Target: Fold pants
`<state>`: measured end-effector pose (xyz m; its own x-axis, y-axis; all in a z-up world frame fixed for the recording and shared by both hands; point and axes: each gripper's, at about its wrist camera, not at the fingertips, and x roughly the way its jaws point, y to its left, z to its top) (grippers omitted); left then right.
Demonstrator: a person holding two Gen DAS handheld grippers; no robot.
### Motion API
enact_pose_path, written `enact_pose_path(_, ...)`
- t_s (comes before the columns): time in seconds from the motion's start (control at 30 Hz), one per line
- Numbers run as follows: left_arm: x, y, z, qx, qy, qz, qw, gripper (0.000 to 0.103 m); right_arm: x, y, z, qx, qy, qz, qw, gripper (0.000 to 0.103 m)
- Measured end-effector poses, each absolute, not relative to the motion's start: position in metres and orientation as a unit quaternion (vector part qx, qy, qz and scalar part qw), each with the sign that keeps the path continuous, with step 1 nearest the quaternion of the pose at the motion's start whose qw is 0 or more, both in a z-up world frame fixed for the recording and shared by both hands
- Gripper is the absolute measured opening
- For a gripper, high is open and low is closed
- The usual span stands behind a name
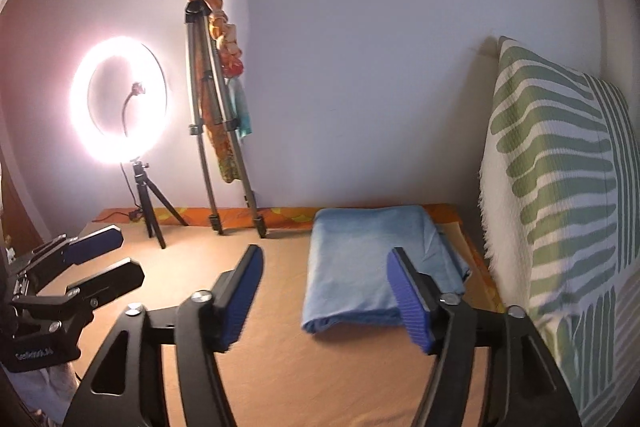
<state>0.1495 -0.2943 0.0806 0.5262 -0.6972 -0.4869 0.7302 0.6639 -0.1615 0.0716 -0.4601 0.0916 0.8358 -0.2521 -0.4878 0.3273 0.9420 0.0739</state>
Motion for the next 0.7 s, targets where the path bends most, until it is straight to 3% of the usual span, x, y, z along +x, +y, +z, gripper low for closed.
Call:
enact_pose_path(0.17,0.133,-0.261,0.068,0.033,0.265,-0.389,0.882,0.080,0.058,-0.422,0.072,0.069,0.245,-0.165,0.953,0.085)
enact_pose_path(0.7,0.111,-0.228,0.021,0.037,0.293,-0.368,0.881,0.080,0.035,-0.372,0.021,0.057,0.249,-0.199,0.946,0.090)
